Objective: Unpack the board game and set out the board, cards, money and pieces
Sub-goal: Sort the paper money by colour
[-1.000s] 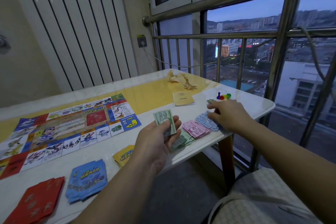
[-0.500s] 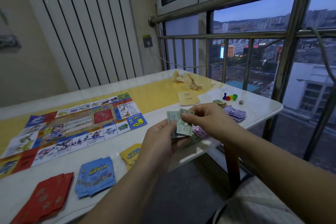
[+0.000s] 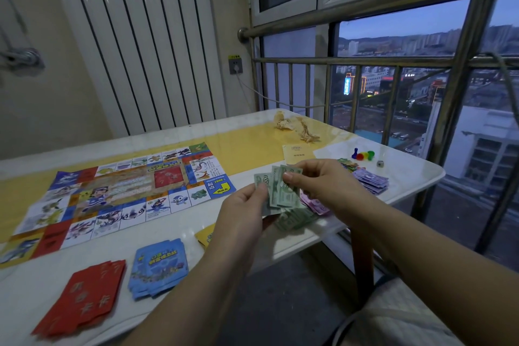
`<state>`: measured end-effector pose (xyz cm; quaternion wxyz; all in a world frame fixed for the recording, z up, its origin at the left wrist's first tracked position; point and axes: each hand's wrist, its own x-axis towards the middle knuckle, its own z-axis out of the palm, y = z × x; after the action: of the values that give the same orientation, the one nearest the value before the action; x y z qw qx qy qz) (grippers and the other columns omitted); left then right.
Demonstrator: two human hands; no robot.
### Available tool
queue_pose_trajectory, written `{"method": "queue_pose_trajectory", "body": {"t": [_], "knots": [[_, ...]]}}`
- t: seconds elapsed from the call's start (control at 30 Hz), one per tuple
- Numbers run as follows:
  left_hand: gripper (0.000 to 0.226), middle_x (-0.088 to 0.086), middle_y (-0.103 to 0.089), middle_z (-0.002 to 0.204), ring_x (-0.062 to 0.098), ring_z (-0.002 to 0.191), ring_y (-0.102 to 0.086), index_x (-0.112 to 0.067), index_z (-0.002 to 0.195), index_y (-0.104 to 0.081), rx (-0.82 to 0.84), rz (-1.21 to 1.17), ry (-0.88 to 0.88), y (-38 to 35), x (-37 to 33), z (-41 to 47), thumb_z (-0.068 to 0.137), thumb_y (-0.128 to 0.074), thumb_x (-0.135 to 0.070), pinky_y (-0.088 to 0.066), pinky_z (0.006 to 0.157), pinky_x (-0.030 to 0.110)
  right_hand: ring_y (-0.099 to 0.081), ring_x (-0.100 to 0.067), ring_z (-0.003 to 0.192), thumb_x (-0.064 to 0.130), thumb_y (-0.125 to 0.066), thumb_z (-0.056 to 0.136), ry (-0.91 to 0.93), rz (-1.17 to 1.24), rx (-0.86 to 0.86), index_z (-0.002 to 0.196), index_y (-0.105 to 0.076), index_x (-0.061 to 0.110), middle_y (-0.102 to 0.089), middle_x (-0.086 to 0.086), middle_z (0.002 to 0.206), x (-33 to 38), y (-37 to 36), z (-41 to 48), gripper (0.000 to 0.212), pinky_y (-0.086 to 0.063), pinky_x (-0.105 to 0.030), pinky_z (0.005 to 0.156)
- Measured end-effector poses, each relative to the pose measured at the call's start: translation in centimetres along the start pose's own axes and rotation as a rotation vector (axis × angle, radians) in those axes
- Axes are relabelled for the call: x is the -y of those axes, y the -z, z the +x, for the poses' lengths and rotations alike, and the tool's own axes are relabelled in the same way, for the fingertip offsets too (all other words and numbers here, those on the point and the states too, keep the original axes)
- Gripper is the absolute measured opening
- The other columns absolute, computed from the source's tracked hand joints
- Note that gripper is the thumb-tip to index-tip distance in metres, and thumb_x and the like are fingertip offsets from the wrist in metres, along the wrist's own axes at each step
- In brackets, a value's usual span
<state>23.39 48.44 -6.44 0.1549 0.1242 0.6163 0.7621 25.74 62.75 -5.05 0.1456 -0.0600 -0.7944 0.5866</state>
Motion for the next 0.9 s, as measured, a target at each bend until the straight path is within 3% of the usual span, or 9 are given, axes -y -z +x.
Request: {"method": "queue_pose_trajectory", "body": {"t": [0.13,0.33,0.43,0.5,0.57,0.67,0.73,0.8,0.9], "knots": [[0.024,-0.011,-0.072,0.070,-0.008,0.059,-0.062,-0.019,0.095,-0.069,0.043,0.104,-0.037,0.4,-0.1,0.1,0.099,-0.045,-0.018,-0.045,0.051,0.009,-0.040,-0.012,0.058,0.023,-0.065,0.087,0.030,-0.028,0.063,0.085,-0.071,0.024,-0.064,0.009,0.061,0.4,-0.3,0.2,0.007,-0.034,-0.025,0.055],[0.021,-0.009,-0.067,0.061,-0.003,0.056,-0.062,-0.010,0.111,-0.064,0.055,0.119,-0.045,0.6,-0.2,0.6,0.090,-0.060,-0.009,-0.045,0.050,0.010,-0.049,-0.001,0.051,0.018,-0.061,0.090,0.017,-0.070,0.130,0.088,-0.071,0.021,-0.066,0.006,0.066,0.8,-0.1,0.4,0.011,-0.040,-0.016,0.052],[0.040,-0.002,-0.072,0.091,0.007,0.081,-0.068,-0.020,0.125,-0.055,-0.021,0.267,-0.090,1.1,0.2,1.2,0.087,-0.066,-0.017,-0.051,0.065,0.020,-0.061,0.002,0.061,0.021,-0.064,0.087,0.031,-0.171,0.134,0.101,-0.069,0.022,-0.071,0.003,0.077,0.8,0.2,0.7,0.014,-0.044,-0.012,0.054],[0.050,-0.004,-0.060,0.115,0.013,0.097,-0.063,-0.026,0.134,-0.048,-0.073,0.376,-0.123,1.4,0.2,1.3,0.087,-0.066,-0.022,-0.053,0.077,0.029,-0.059,0.004,0.060,0.026,-0.067,0.085,0.035,-0.334,0.120,0.108,-0.067,0.025,-0.066,0.006,0.075,0.5,0.3,1.0,0.023,-0.041,-0.008,0.050],[0.051,-0.007,-0.049,0.124,0.018,0.105,-0.059,-0.028,0.137,-0.044,-0.070,0.385,-0.092,1.6,0.1,1.1,0.090,-0.063,-0.022,-0.053,0.080,0.031,-0.053,0.002,0.059,0.031,-0.069,0.084,0.047,-0.529,0.114,0.113,-0.065,0.027,-0.056,0.010,0.072,0.0,0.0,1.3,0.029,-0.036,-0.008,0.047],[0.051,-0.003,-0.047,0.131,0.019,0.107,-0.057,-0.027,0.138,-0.044,-0.037,0.364,-0.026,1.7,0.3,1.0,0.091,-0.061,-0.016,-0.053,0.090,0.038,-0.056,-0.004,0.083,0.039,-0.069,0.082,0.069,-0.751,0.092,0.119,-0.062,0.031,-0.063,0.010,0.096,-1.2,-0.9,1.4,0.038,-0.046,-0.019,0.072],[0.051,0.000,-0.048,0.134,0.014,0.106,-0.057,-0.026,0.137,-0.046,-0.009,0.369,-0.003,1.5,0.6,1.1,0.090,-0.061,-0.013,-0.052,0.092,0.039,-0.057,-0.009,0.098,0.044,-0.067,0.082,0.096,-0.854,0.026,0.121,-0.060,0.033,-0.064,0.012,0.109,-1.7,-0.9,1.4,0.041,-0.043,-0.032,0.090],[0.049,0.001,-0.048,0.134,0.011,0.103,-0.057,-0.024,0.136,-0.047,0.011,0.367,0.009,1.2,0.7,1.1,0.090,-0.061,-0.011,-0.053,0.091,0.037,-0.056,-0.010,0.102,0.044,-0.066,0.083,0.149,-0.856,-0.051,0.121,-0.060,0.032,-0.063,0.013,0.108,-2.0,-0.3,1.4,0.040,-0.041,-0.035,0.093],[0.045,-0.001,-0.050,0.130,0.014,0.107,-0.058,-0.025,0.131,-0.051,0.006,0.397,-0.004,1.1,0.9,1.3,0.090,-0.061,-0.012,-0.052,0.092,0.039,-0.058,-0.006,0.092,0.039,-0.065,0.085,0.148,-0.740,-0.101,0.115,-0.065,0.028,-0.064,0.015,0.097,-2.1,1.4,1.5,0.031,-0.047,-0.033,0.089]]}}
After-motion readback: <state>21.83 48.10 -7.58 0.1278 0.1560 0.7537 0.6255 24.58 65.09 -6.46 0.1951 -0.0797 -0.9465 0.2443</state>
